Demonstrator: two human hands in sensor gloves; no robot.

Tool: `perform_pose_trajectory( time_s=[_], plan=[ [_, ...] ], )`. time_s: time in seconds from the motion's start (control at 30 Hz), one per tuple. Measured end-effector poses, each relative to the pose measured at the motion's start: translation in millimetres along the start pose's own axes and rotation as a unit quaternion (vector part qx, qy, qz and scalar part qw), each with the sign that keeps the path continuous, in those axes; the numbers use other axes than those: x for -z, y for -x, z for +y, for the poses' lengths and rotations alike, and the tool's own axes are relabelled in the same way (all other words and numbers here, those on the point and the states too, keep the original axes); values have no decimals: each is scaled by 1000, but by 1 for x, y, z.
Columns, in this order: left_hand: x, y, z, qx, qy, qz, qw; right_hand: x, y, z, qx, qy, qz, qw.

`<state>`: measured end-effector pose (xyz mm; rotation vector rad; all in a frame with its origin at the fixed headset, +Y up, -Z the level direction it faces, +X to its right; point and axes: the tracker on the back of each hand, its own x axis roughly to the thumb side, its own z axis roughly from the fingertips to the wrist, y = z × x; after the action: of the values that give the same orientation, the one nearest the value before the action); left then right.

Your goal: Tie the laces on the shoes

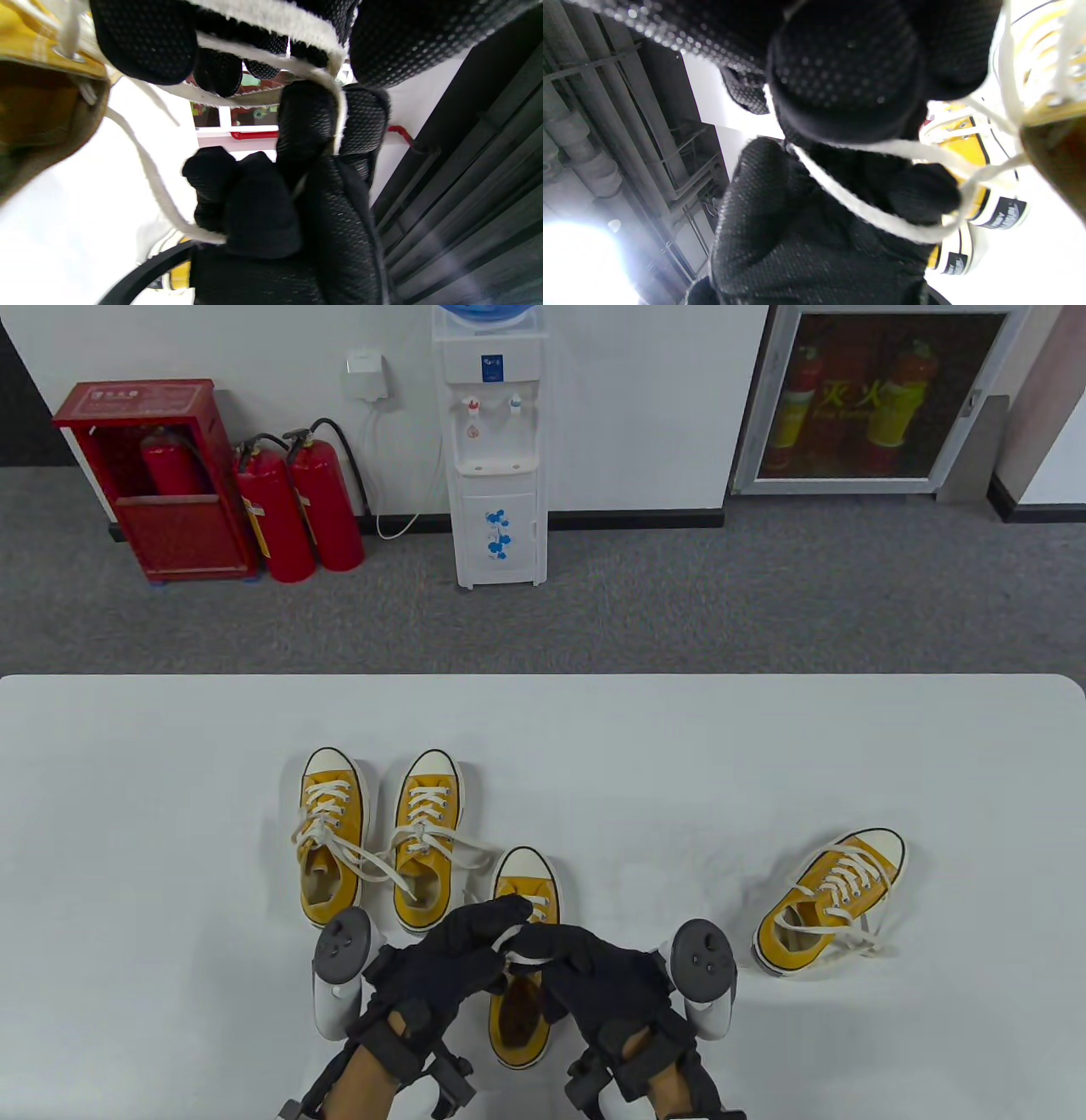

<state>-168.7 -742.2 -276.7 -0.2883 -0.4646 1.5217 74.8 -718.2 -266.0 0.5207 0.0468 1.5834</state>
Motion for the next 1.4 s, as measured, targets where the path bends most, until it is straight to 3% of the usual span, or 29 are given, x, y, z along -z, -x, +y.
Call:
perform_pose_trajectory(
  time_s=[0.33, 0.7, 1.03, 1.27, 1.4],
  plan=[
    [1, -5, -5, 147, -17, 17, 989, 0, 3, -8, 9, 15, 7, 1000],
    [-1, -5, 0, 164, -59, 21, 985, -1, 3, -18, -21, 43, 4, 999],
    [-4, 0, 12, 92, -103, 35, 990, -1, -5, -20, -104, 43, -19, 994],
    [-5, 2, 15, 57, -108, 35, 992, -3, -8, -14, -274, 45, -39, 960],
    [-5, 0, 13, 49, -102, 29, 993, -5, -11, -5, -393, 58, -55, 916]
  ],
)
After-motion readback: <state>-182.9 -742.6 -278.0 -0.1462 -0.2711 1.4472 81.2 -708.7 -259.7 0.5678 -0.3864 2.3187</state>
